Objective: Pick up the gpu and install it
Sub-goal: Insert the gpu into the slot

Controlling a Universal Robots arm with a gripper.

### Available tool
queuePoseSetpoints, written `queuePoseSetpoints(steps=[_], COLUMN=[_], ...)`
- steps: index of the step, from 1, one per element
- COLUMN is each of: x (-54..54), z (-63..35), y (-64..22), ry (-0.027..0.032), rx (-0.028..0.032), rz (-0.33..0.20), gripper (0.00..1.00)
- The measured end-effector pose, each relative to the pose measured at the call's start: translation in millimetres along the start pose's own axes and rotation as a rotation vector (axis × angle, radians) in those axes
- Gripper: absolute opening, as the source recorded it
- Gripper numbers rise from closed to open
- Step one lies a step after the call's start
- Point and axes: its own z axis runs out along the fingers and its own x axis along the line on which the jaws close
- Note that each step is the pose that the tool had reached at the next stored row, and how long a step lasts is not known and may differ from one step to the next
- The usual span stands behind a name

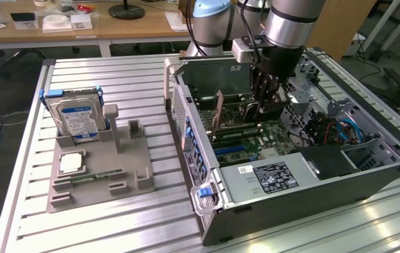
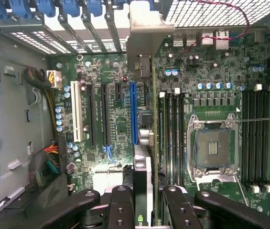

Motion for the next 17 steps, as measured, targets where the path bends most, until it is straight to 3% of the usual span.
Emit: queuePoseSetpoints(steps=[17], x=[0.2], z=[2.2], y=[4.9], ry=[-0.0004], rx=[-0.0001], rz=[0.000], gripper=[0.28])
